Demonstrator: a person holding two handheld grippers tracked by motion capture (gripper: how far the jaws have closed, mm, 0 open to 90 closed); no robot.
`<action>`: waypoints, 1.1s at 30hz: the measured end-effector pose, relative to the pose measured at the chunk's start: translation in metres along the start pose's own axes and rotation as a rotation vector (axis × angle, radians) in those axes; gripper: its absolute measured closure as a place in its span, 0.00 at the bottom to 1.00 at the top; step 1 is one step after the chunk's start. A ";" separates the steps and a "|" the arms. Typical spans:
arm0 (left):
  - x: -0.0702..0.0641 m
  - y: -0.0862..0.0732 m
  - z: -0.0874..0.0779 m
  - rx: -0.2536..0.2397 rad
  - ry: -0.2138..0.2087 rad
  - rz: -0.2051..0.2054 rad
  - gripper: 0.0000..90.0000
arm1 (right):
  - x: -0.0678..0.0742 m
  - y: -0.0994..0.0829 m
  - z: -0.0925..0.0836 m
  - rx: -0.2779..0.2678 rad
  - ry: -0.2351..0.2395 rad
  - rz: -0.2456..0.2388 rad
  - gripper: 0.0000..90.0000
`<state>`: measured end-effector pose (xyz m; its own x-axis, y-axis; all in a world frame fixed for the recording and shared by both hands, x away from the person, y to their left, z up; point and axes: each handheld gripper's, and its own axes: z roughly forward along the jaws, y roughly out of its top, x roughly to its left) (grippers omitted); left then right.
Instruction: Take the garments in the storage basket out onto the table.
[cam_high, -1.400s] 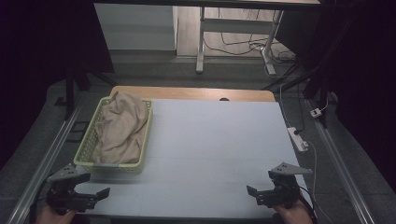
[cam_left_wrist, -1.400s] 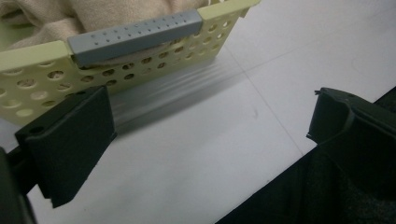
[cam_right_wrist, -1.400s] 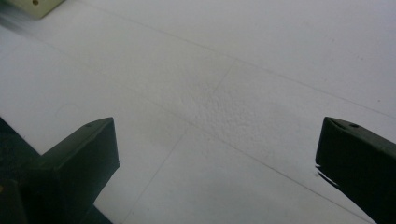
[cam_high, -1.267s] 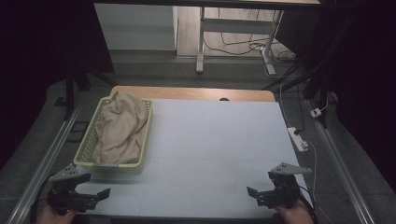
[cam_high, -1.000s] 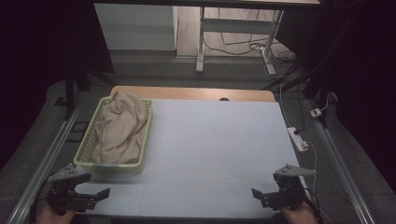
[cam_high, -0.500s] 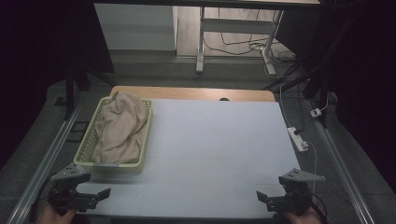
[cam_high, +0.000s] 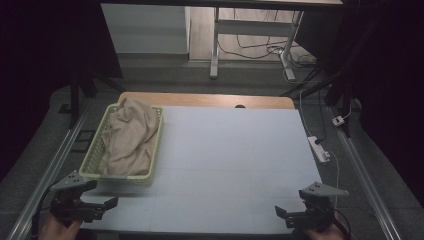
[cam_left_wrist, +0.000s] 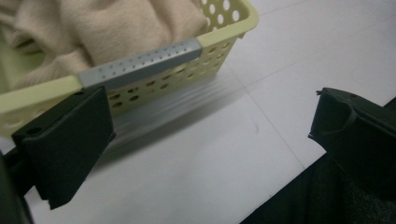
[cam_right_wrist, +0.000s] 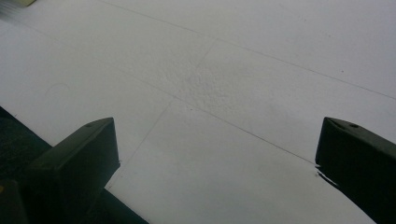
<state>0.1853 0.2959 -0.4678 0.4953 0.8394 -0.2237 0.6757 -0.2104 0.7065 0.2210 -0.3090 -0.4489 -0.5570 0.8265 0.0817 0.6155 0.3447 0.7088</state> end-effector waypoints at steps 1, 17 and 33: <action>0.000 0.000 0.000 0.000 0.000 0.000 0.00 | 0.000 0.000 0.000 0.001 0.002 -0.002 0.00; 0.005 0.019 0.010 0.025 -0.039 -0.012 0.00 | -0.001 0.000 0.001 0.014 0.032 0.003 0.00; 0.014 0.045 0.027 0.026 0.001 0.033 0.00 | 0.000 0.000 0.002 0.031 0.035 -0.003 0.00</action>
<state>0.2373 0.2842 -0.4577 0.5170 0.8324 -0.1998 0.6727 -0.2508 0.6961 0.2222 -0.3079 -0.4501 -0.5774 0.8097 0.1046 0.6308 0.3611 0.6867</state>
